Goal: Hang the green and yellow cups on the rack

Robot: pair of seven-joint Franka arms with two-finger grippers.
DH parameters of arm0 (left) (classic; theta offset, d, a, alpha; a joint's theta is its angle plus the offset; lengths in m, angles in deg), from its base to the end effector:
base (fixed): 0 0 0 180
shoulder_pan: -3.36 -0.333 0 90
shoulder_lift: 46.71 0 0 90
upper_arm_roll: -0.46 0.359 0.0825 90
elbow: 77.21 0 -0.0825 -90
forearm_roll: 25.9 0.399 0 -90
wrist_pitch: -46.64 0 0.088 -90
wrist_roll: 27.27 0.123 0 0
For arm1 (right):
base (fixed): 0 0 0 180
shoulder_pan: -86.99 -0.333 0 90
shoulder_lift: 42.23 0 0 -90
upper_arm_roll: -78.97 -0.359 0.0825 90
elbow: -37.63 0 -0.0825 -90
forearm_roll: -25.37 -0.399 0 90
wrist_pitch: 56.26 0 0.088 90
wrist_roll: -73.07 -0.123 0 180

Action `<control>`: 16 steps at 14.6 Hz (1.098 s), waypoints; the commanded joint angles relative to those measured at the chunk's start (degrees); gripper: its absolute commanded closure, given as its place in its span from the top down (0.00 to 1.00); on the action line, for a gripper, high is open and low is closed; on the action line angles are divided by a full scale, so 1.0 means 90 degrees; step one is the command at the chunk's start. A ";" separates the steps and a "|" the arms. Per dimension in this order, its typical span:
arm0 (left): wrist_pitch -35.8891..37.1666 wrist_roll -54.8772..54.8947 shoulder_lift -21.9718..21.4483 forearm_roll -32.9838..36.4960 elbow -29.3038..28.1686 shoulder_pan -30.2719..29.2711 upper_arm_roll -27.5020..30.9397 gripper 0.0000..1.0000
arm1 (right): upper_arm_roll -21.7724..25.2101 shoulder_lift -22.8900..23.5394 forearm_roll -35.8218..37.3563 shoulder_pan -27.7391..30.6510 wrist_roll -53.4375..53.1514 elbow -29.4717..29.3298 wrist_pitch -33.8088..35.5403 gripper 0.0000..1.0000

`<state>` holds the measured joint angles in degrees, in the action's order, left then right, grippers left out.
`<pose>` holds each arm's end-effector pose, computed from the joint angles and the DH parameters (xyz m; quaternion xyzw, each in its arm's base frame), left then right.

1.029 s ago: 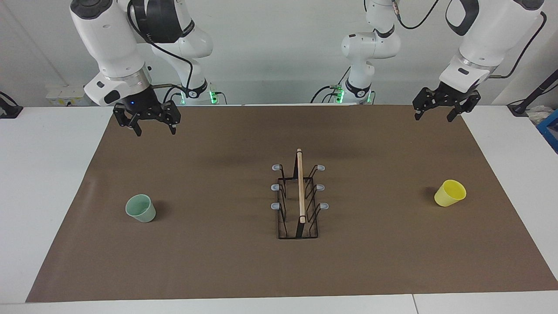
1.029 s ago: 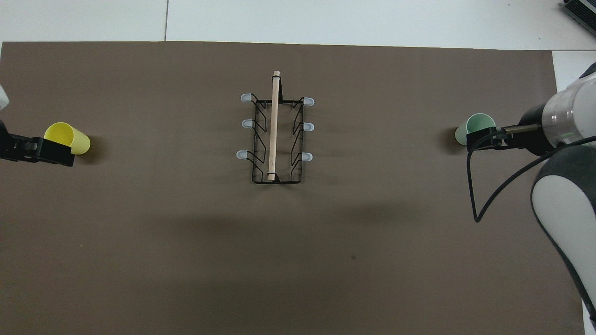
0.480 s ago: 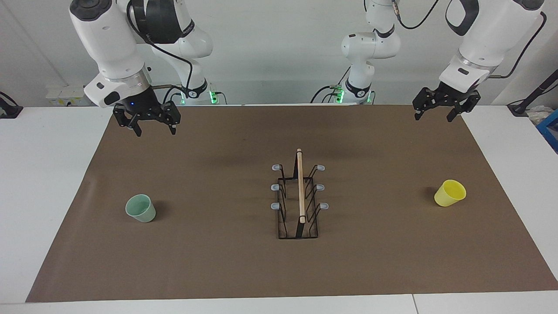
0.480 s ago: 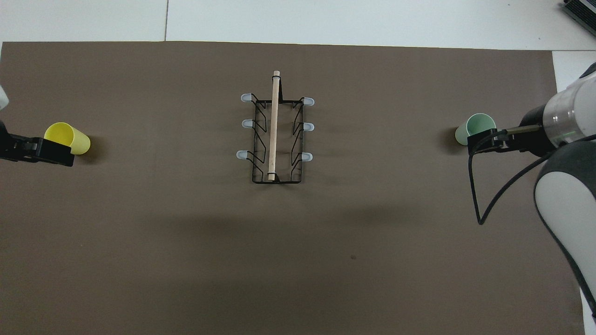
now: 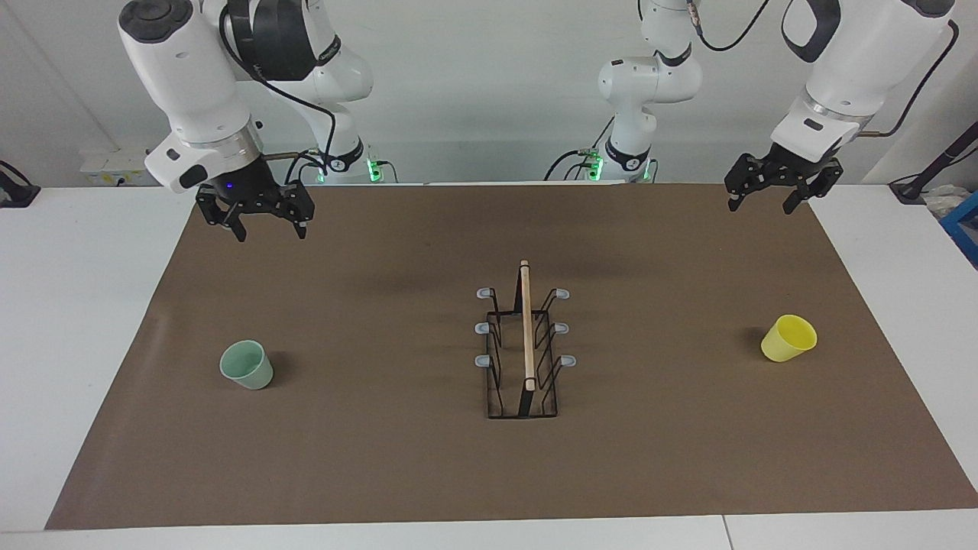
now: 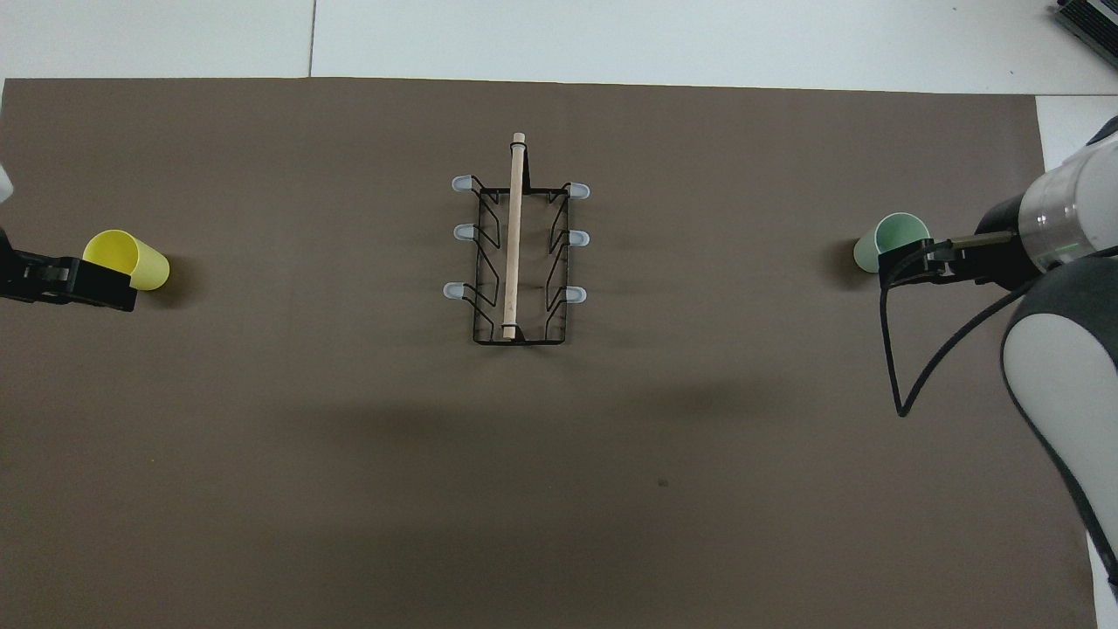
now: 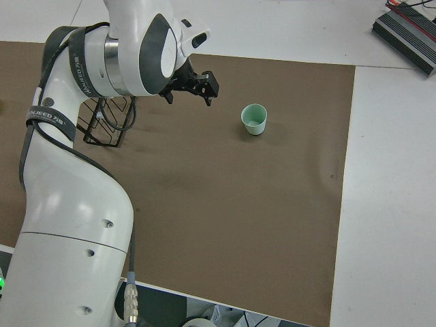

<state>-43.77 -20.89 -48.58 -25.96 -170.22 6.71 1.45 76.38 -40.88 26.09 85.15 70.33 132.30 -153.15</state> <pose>0.5573 -0.0229 0.6449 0.9971 -0.0762 -0.0063 0.0010 0.5846 0.0436 0.6085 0.9998 0.0154 0.0079 0.0052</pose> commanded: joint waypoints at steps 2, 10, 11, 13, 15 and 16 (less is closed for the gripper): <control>0.0065 -0.0123 0.0422 -0.0159 0.0597 -0.0070 0.0162 1.00 | -0.0055 0.0124 0.0552 0.0001 0.0177 0.0145 -0.0386 1.00; 0.0281 -0.2423 0.1839 -0.1309 0.2043 -0.0060 0.1177 1.00 | -0.0065 0.0485 0.2779 -0.0585 0.2994 0.0458 -0.0104 1.00; 0.0241 -0.2941 0.1965 -0.1514 0.2053 -0.0060 0.1314 1.00 | -0.0065 0.0524 0.2879 -0.0586 0.3657 0.0487 -0.0124 1.00; 0.0125 -0.3694 0.2161 -0.1750 0.2053 -0.0060 0.1568 1.00 | -0.0065 0.0622 0.3258 -0.0586 0.5150 0.0536 -0.0182 1.00; -0.0206 -0.4708 0.2307 -0.2159 0.2024 -0.0089 0.1695 1.00 | -0.0065 0.0661 0.3621 -0.0605 0.5850 0.0643 -0.0386 1.00; -0.0237 -0.5071 0.2395 -0.2345 0.2034 -0.0079 0.1841 1.00 | -0.0065 0.0680 0.3864 -0.0673 0.5909 0.0750 -0.0591 1.00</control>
<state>-45.01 -59.19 -29.46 -43.88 -154.04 5.92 16.10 76.05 -34.84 57.14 79.36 119.15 137.15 -155.68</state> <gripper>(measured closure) 0.000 0.000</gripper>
